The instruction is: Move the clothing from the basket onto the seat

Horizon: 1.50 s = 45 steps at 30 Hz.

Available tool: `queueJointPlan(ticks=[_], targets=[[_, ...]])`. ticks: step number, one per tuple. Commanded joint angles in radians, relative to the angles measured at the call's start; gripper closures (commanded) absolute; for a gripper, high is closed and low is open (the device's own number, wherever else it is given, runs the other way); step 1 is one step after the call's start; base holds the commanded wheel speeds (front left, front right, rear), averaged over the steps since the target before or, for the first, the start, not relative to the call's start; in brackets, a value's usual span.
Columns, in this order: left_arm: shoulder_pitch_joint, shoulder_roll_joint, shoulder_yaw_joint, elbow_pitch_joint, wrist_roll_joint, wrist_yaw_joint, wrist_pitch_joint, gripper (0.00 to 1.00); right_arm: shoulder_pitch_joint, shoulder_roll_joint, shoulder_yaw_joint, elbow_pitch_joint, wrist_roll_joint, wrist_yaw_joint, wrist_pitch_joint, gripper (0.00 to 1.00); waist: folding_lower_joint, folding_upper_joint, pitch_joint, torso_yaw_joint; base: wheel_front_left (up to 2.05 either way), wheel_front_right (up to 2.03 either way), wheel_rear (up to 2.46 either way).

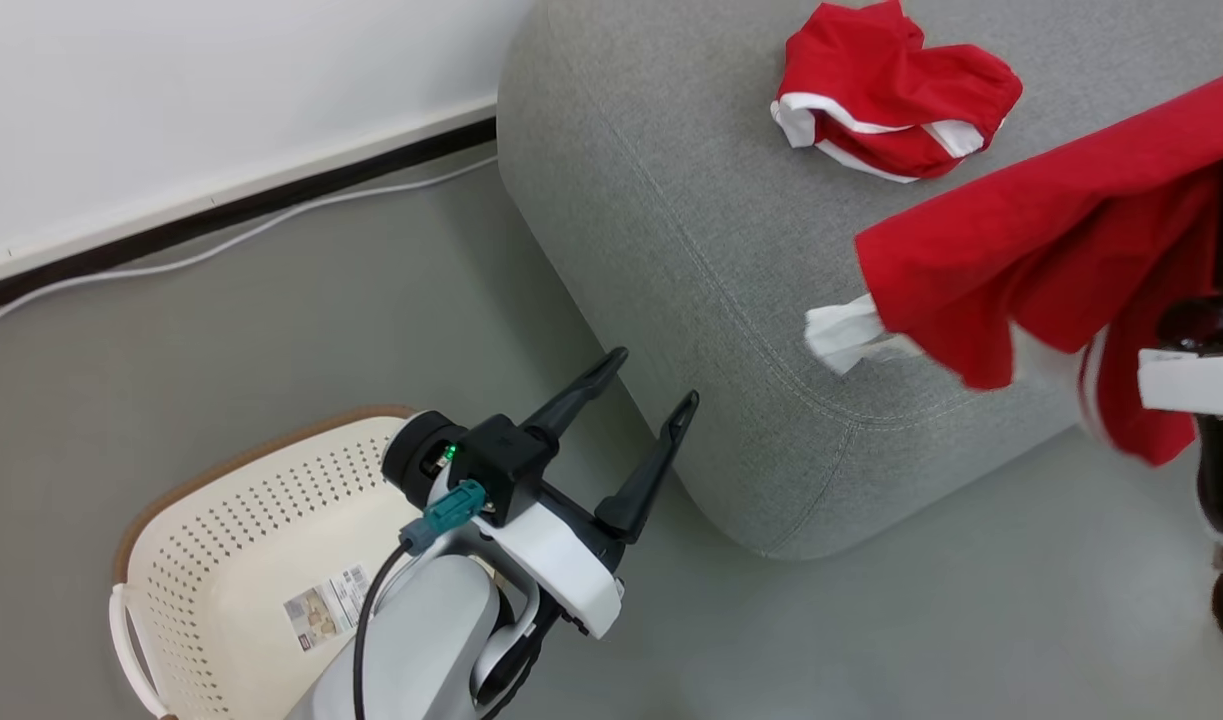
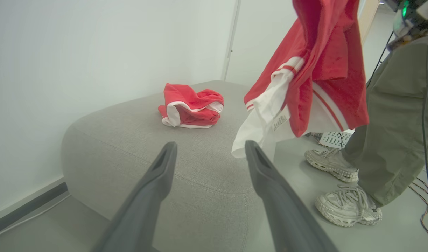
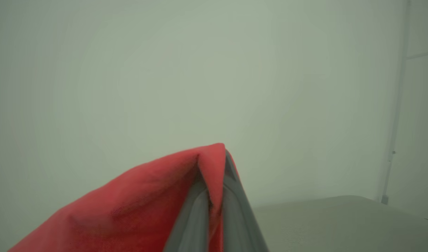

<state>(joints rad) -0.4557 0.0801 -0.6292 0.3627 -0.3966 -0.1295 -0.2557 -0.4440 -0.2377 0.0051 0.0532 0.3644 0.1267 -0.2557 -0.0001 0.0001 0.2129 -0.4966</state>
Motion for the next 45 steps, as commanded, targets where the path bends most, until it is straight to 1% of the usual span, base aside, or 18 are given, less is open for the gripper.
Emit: queueJointPlan(ticks=[1,6,14,19,24,28,32,35,38,40,43,44,45], targets=[[-0.04,0.008,0.005,-0.013,0.001,-0.001,-0.006,0.0,-0.041,-0.032,-0.009,-0.029,-0.019,0.004,-0.006,1.0,0.0001,-0.0001,0.03,-0.001,0.0,0.0,0.0],[-0.061,0.015,-0.029,-0.006,-0.001,-0.001,-0.006,0.0,-0.086,-0.06,-0.056,-0.012,-0.047,0.004,-0.006,1.0,0.0001,-0.0001,0.07,0.009,0.0,0.0,0.0],[-0.112,0.027,-0.113,0.009,-0.01,-0.001,-0.006,0.0,-0.203,-0.148,-0.148,0.043,-0.074,0.004,-0.006,1.0,0.0001,-0.0001,0.163,0.054,0.0,0.0,0.0],[-0.147,0.038,-0.168,0.029,-0.009,-0.001,-0.006,0.0,-0.294,-0.207,-0.178,0.081,-0.108,0.004,-0.006,1.0,0.0001,-0.0001,0.226,0.083,0.0,0.0,0.0],[-0.181,0.048,-0.203,0.042,-0.012,-0.001,-0.006,0.0,-0.387,-0.257,-0.214,0.147,-0.136,0.004,-0.006,1.0,0.0001,-0.0001,0.283,0.111,0.0,0.0,0.0],[-0.203,0.057,-0.213,0.047,-0.013,-0.001,-0.006,0.0,-0.458,-0.287,-0.252,0.227,-0.16,0.004,-0.006,1.0,0.0001,-0.0001,0.327,0.129,0.0,0.0,0.0],[-0.221,0.063,-0.221,0.05,-0.01,-0.001,-0.006,0.0,-0.546,-0.325,-0.323,0.328,-0.203,0.004,-0.006,1.0,0.0001,-0.0001,0.369,0.151,0.0,0.0,0.0],[-0.23,0.064,-0.224,0.052,-0.008,-0.001,-0.006,0.0,-0.617,-0.361,-0.382,0.414,-0.244,0.004,-0.006,1.0,0.0001,-0.0001,0.397,0.17,0.0,0.0,0.0],[-0.235,0.059,-0.24,0.055,-0.009,-0.001,-0.006,0.0,-0.677,-0.41,-0.418,0.485,-0.309,0.004,-0.006,1.0,0.0001,-0.0001,0.42,0.199,0.0,0.0,0.0],[-0.24,0.06,-0.27,0.063,-0.006,-0.001,-0.006,0.0,-0.719,-0.43,-0.448,0.533,-0.347,0.004,-0.006,1.0,0.0001,-0.0001,0.436,0.217,0.0,0.0,0.0],[-0.244,0.07,-0.329,0.078,-0.012,-0.001,-0.006,0.0,-0.783,-0.435,-0.513,0.592,-0.395,0.004,-0.006,1.0,0.0001,-0.0001,0.454,0.239,0.0,0.0,0.0],[-0.244,0.075,-0.364,0.087,-0.023,-0.001,-0.006,0.0,-0.821,-0.436,-0.567,0.626,-0.445,0.004,-0.006,1.0,0.0001,-0.0001,0.466,0.255,0.0,0.0,0.0],[-0.242,0.075,-0.377,0.09,-0.03,-0.001,-0.006,0.0,-0.839,-0.434,-0.596,0.638,-0.473,0.004,-0.006,1.0,0.0001,-0.0001,0.471,0.263,0.0,0.0,0.0]])
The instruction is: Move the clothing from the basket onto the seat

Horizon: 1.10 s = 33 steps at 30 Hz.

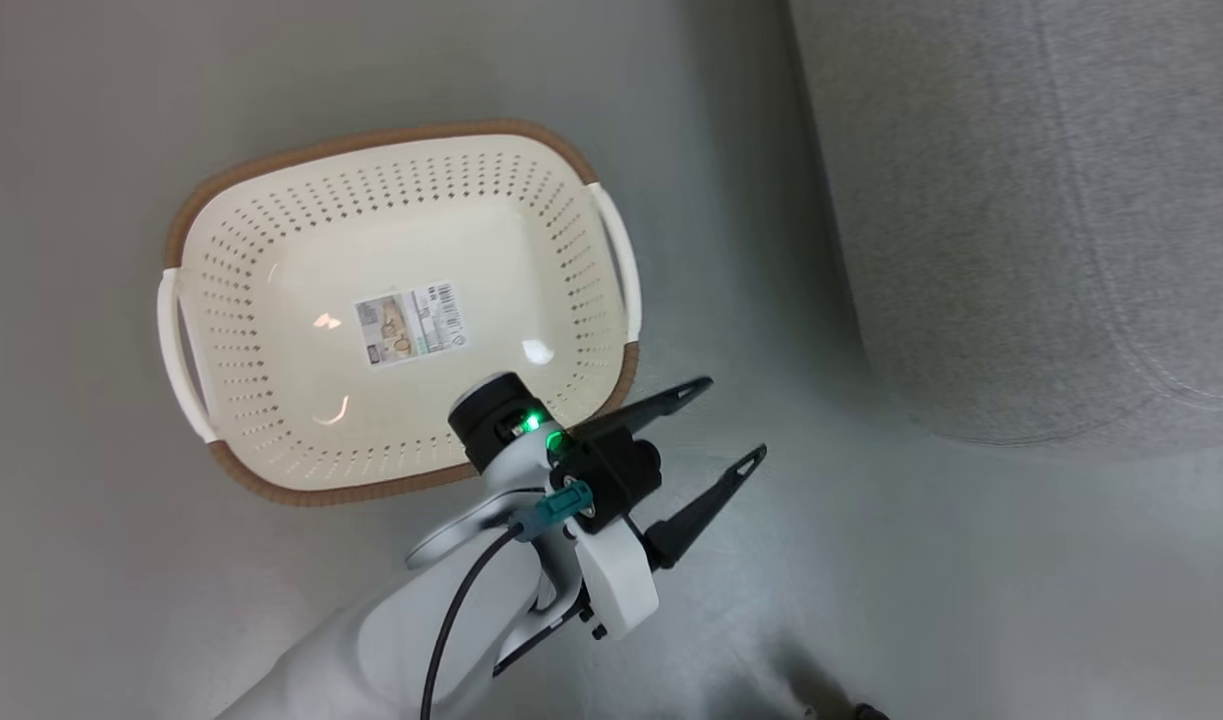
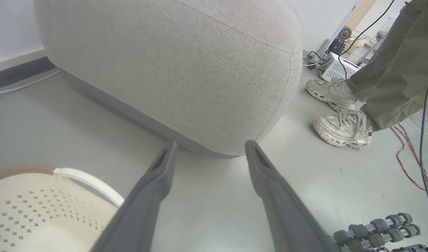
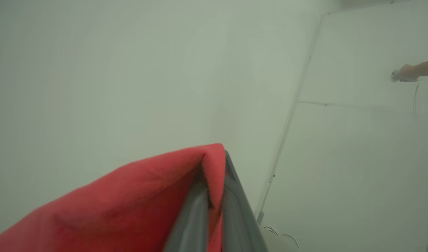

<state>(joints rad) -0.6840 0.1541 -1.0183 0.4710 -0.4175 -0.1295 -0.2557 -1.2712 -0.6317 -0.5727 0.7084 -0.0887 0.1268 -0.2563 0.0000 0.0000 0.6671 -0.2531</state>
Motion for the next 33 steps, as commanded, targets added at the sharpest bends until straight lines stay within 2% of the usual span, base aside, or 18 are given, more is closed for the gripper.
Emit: queueJointPlan(ticks=[1,7,12,20,27,32,33], targets=[[-0.011,0.0,0.002,-0.016,-0.016,-0.001,-0.006,0.0,-0.03,-0.037,-0.044,-0.014,-0.049,0.004,-0.006,1.0,0.0,0.0,0.021,0.027,0.0,0.0,0.0],[-0.005,0.003,-0.035,-0.004,-0.036,-0.001,-0.006,0.0,-0.099,0.02,-0.136,-0.014,-0.151,0.004,-0.006,1.0,0.0,0.0,0.05,0.055,0.0,0.0,0.0],[-0.008,0.005,-0.035,-0.001,-0.047,-0.001,-0.006,0.0,-0.088,0.072,-0.162,0.071,-0.194,0.004,-0.006,1.0,0.0,0.0,0.059,0.077,0.0,0.0,0.0],[-0.028,-0.015,0.012,-0.03,-0.016,-0.001,-0.006,0.0,0.002,0.113,0.013,0.157,-0.031,0.004,-0.006,1.0,0.0,0.0,0.063,0.098,0.0,0.0,0.0],[-0.023,-0.041,0.056,-0.058,0.007,-0.001,-0.006,0.0,0.187,0.142,0.139,0.129,0.123,0.004,-0.006,1.0,0.0,0.0,0.026,0.113,0.0,0.0,0.0],[-0.011,-0.055,0.085,-0.08,0.02,-0.001,-0.006,0.0,0.327,0.156,0.175,0.085,0.184,0.004,-0.006,1.0,0.0,0.0,-0.014,0.127,0.0,0.0,0.0],[-0.007,-0.057,0.093,-0.084,0.022,-0.001,-0.006,0.0,0.352,0.162,0.182,0.075,0.195,0.004,-0.006,0.88,0.0,0.0,-0.023,0.13,0.0,0.0,0.0]])
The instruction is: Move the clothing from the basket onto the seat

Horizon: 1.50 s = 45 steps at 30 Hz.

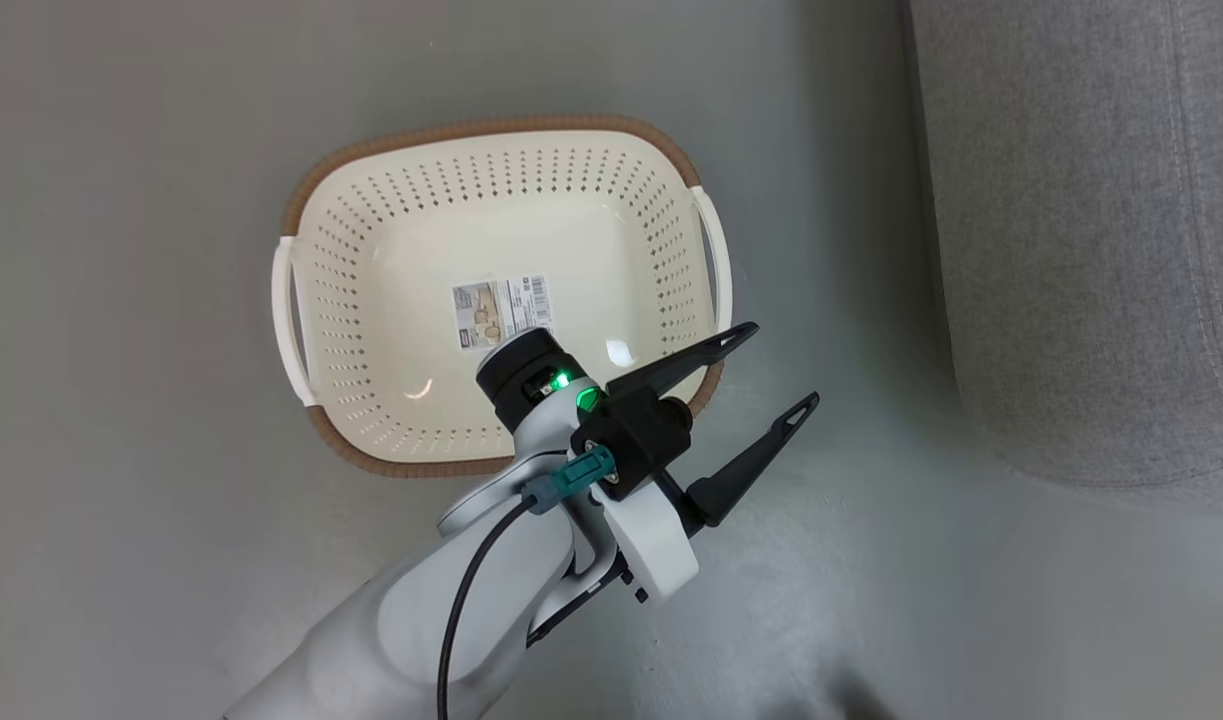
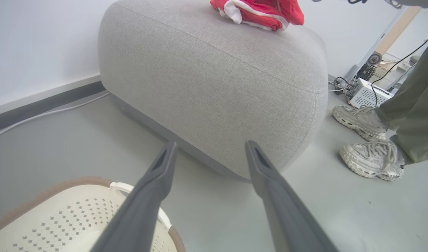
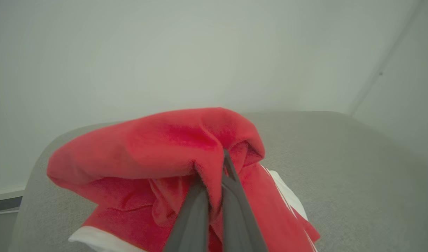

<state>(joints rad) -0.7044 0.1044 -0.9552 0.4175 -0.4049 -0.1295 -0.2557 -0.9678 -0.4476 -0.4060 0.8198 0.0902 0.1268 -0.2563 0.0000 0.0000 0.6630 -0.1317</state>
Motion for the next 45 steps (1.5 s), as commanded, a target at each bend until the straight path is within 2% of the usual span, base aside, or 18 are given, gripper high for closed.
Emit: queueJointPlan(ticks=[1,2,3,15,22,30,37,45], targets=[[0.018,-0.01,0.038,-0.034,0.009,-0.001,-0.006,0.0,0.071,-0.017,0.019,-0.049,0.025,0.004,-0.006,0.57,0.0,0.0,-0.029,0.011,0.0,0.0,0.0],[0.021,-0.012,0.045,-0.036,0.011,-0.001,-0.006,0.0,0.093,-0.009,0.023,-0.062,0.036,0.004,-0.006,0.2,0.0,0.0,-0.039,0.013,0.0,0.0,0.0],[0.025,-0.014,0.05,-0.039,0.012,-0.001,-0.006,0.0,0.114,-0.003,0.03,-0.073,0.042,0.004,-0.006,0.0,0.0,0.0,-0.049,0.016,0.0,0.0,0.0],[0.068,-0.031,0.096,-0.055,0.012,-0.001,-0.006,0.0,0.278,0.079,0.07,-0.155,0.064,0.004,-0.006,0.0,0.0,0.0,-0.184,0.054,0.0,0.0,0.0],[0.119,-0.035,0.139,-0.059,0.008,-0.001,-0.006,0.0,0.375,0.138,0.164,-0.199,0.094,0.004,-0.006,0.0,0.0,0.0,-0.287,0.089,0.0,0.0,0.0],[0.19,-0.028,0.202,-0.065,0.008,-0.001,-0.006,0.0,0.448,0.176,0.295,-0.289,0.148,0.004,-0.006,0.0,0.0,0.0,-0.388,0.129,0.0,0.0,0.0],[0.261,-0.021,0.3,-0.07,0.021,-0.001,-0.006,0.0,0.51,0.184,0.42,-0.355,0.194,0.004,-0.006,0.0,0.0,0.0,-0.478,0.175,0.0,0.0,0.0],[0.348,-0.017,0.482,-0.062,0.068,-0.001,-0.006,0.0,0.578,0.205,0.503,-0.396,0.216,0.004,-0.006,0.0,0.0,0.0,-0.552,0.216,0.0,0.0,0.0]])
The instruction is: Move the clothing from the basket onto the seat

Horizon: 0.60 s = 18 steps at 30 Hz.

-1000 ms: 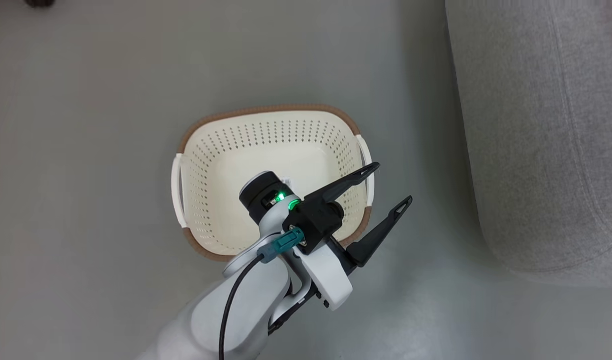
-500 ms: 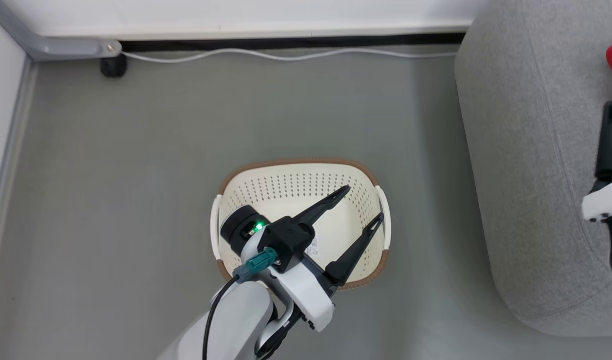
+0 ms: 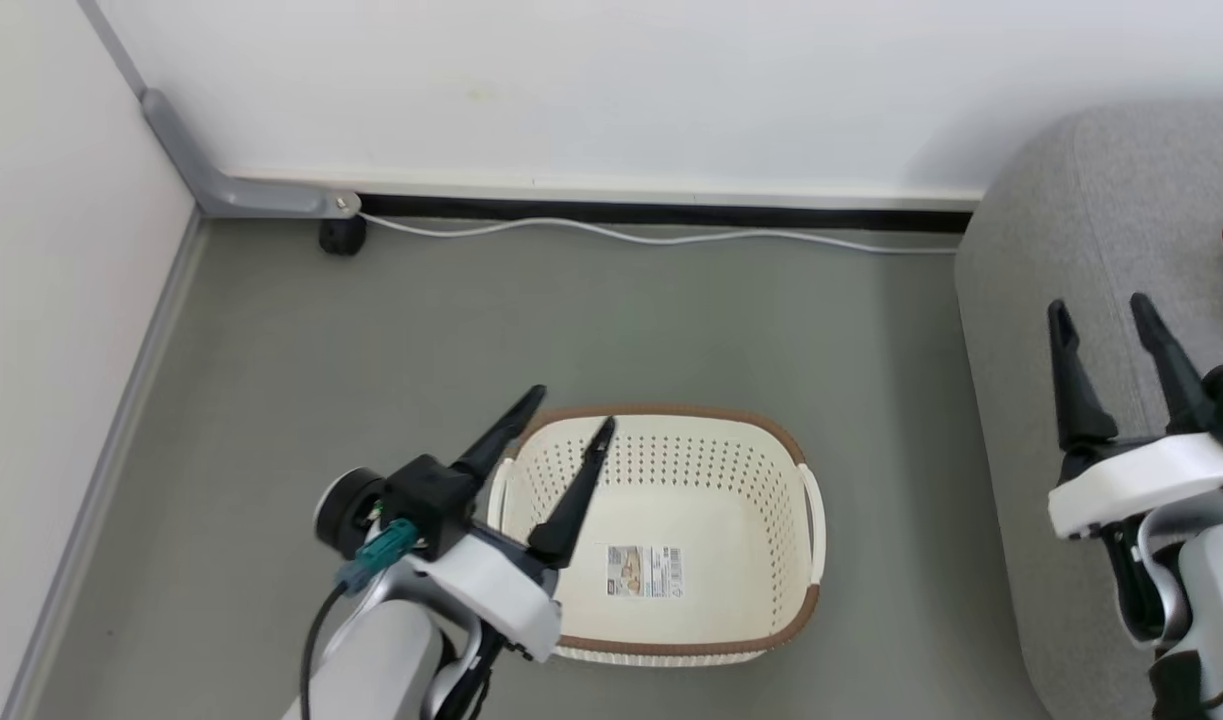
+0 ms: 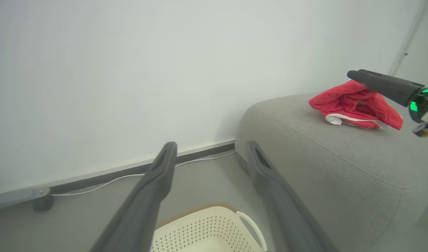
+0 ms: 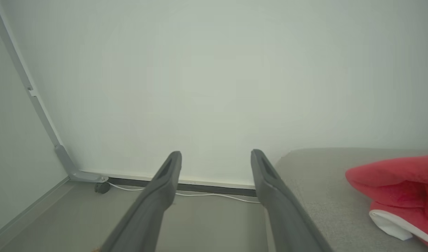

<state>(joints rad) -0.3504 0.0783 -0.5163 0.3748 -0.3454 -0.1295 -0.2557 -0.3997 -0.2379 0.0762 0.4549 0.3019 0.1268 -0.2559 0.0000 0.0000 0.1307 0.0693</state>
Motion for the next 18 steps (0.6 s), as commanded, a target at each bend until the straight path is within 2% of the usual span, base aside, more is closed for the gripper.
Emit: queueJointPlan(ticks=[1,10,18], targets=[[0.004,0.008,0.067,-0.018,0.019,0.002,-0.006,0.0,0.019,-0.002,0.023,-0.034,0.004,0.004,-0.006,0.0,0.0,0.0,-0.028,0.019,0.0,0.0,0.0],[0.091,-0.001,0.281,-0.019,0.092,0.056,-0.006,0.0,0.101,0.036,0.031,-0.055,-0.015,0.004,-0.006,0.0,0.0,0.0,-0.088,0.028,0.0,0.0,0.0],[0.168,-0.014,0.392,-0.021,0.142,0.089,-0.006,0.0,0.165,0.068,0.01,-0.066,-0.033,0.004,-0.006,0.0,0.0,0.0,-0.097,0.017,0.0,0.0,0.0]])
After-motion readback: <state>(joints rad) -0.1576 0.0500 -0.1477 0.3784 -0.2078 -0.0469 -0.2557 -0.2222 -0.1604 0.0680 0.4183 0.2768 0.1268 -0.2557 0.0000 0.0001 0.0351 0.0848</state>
